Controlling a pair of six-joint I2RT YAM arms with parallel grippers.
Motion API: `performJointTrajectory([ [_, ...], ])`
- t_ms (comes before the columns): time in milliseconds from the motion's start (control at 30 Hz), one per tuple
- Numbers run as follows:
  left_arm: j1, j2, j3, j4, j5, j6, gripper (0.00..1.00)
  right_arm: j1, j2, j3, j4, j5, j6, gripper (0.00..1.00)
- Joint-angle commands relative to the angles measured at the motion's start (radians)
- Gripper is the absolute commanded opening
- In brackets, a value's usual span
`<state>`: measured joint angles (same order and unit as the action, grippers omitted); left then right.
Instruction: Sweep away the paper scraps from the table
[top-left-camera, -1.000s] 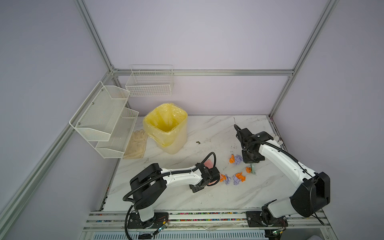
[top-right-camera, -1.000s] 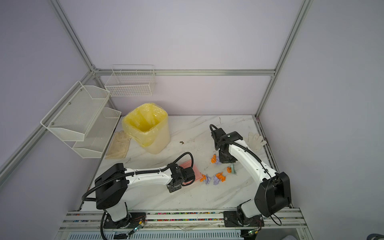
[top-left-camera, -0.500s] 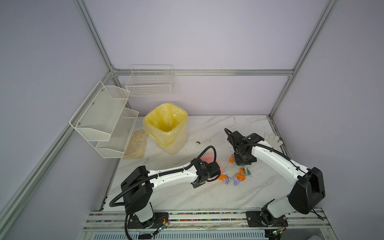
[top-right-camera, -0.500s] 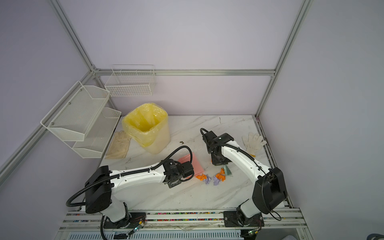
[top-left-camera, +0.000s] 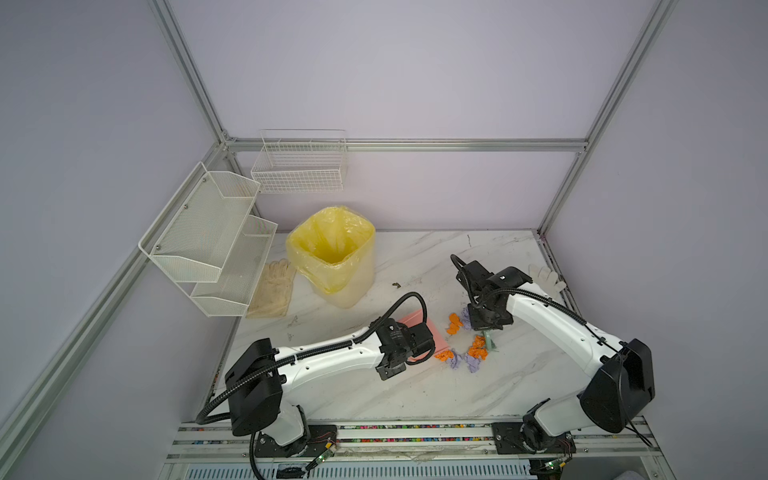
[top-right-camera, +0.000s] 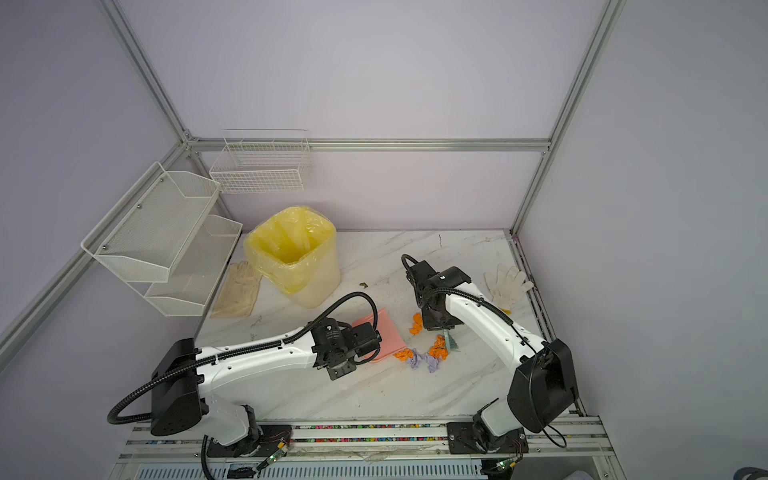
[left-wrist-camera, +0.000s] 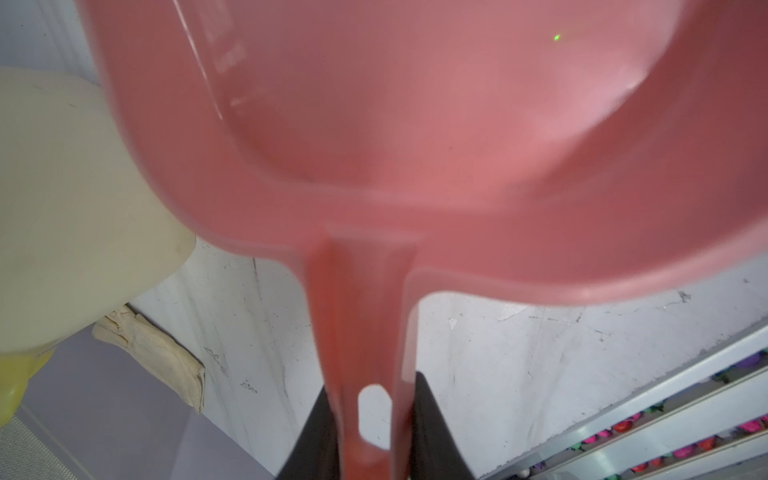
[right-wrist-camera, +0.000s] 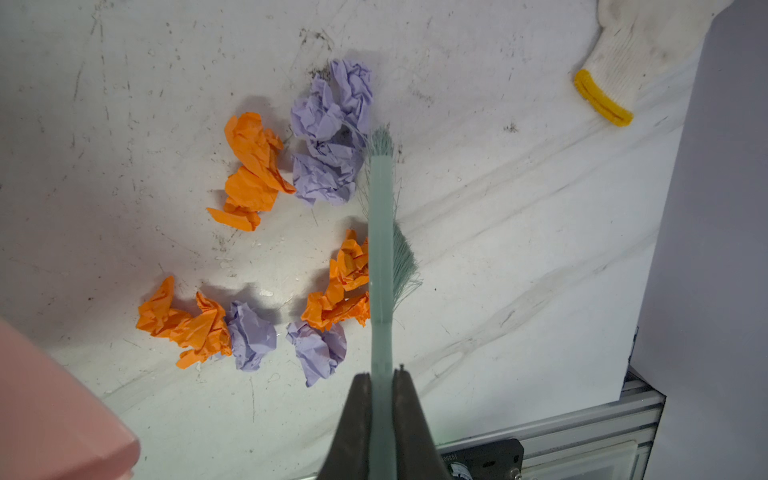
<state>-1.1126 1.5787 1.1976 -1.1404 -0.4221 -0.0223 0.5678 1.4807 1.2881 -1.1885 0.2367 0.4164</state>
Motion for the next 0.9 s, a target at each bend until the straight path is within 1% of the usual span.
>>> performJointTrajectory([
  [0,-0.039,0.063,-0.025,-0.002,0.006,-0.002,0.0,0.004,-0.025,0.013,0.003,-0.034,0.008,0.0],
  [200,-0.088,0.094,-0.035,-0.004,-0.016,0.002,0.0,0.004,-0.04,0.006,0.016,-0.037,0.008,0.0],
  [400,-0.102,0.048,-0.05,-0.007,-0.024,0.026,0.0,0.004,-0.039,0.004,0.014,-0.033,0.007,0.0],
  [467,-0.104,0.034,-0.082,-0.004,-0.006,0.076,0.0,0.004,-0.043,0.007,0.009,-0.029,0.007,0.0],
  [500,-0.107,0.028,-0.103,0.006,-0.008,0.086,0.0,0.004,-0.046,0.007,0.006,-0.027,0.007,0.0],
  [567,-0.114,0.029,-0.094,-0.001,-0.009,0.084,0.0,0.005,-0.054,0.008,0.004,-0.023,0.008,0.0],
  [867,-0.115,0.127,-0.085,-0.039,-0.079,0.046,0.0,0.004,-0.064,0.018,0.004,-0.026,0.012,0.0],
])
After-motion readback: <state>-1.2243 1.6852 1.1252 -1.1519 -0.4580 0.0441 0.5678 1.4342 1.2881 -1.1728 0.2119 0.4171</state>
